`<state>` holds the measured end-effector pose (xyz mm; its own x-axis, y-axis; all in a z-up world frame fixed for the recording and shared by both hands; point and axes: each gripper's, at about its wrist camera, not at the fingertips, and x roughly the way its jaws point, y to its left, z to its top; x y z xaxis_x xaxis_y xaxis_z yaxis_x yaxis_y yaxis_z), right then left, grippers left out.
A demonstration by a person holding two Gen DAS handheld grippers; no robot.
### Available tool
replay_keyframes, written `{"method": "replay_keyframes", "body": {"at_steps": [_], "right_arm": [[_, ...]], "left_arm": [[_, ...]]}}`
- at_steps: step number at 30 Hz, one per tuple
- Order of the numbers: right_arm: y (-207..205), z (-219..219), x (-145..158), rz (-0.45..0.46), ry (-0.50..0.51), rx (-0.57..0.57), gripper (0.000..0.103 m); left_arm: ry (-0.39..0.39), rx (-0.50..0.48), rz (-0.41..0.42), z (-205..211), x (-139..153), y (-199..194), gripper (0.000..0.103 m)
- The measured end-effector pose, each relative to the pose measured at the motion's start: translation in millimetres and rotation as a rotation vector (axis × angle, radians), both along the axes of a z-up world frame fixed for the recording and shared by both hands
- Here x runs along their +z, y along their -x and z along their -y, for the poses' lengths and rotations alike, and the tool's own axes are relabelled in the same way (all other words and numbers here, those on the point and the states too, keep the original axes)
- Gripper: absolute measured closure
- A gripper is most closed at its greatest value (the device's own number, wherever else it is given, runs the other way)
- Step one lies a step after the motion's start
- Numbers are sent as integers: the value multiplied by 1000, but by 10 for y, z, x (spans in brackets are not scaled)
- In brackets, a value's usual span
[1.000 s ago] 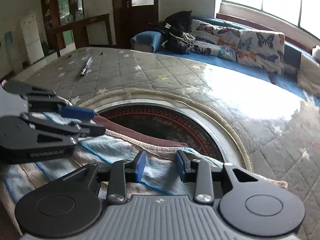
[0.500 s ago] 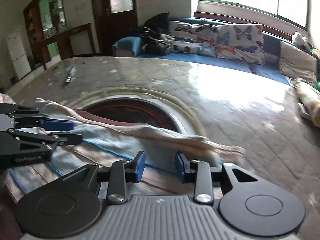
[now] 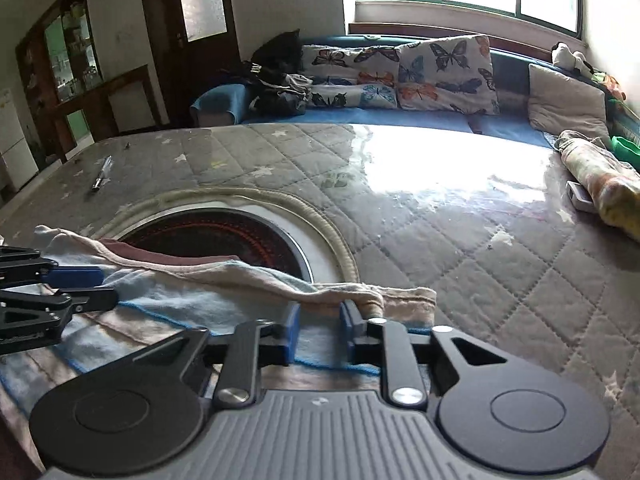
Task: Fold clothes
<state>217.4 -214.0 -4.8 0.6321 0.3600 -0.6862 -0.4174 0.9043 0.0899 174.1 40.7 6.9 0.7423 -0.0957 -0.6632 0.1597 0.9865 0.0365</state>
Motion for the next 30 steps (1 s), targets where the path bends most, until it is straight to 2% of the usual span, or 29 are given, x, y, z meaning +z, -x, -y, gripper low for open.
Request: {"method": "replay_keyframes", "body": {"at_steps": [9,15,20,24,26,30], "right_arm": [[-19,-230,3,11,34,33,85],[-88,-238,-30,-3,31,1,85],[116,-182,69,-3,23,60,80],[301,-141,44,-1,40,91,78],[394,-121,30,0,49,106,74],[518,-54,34,7,47,111,74]], "left_arm": [[25,36,9,-78,26,60,71],[30,74,19,-233,63,220,71],[42,105,36,-404,96,491,71],[36,129,41,-535,87,697,71],[37,151,43,-615,75,786,71],[58,189,51,-783,60,938,70]]}}
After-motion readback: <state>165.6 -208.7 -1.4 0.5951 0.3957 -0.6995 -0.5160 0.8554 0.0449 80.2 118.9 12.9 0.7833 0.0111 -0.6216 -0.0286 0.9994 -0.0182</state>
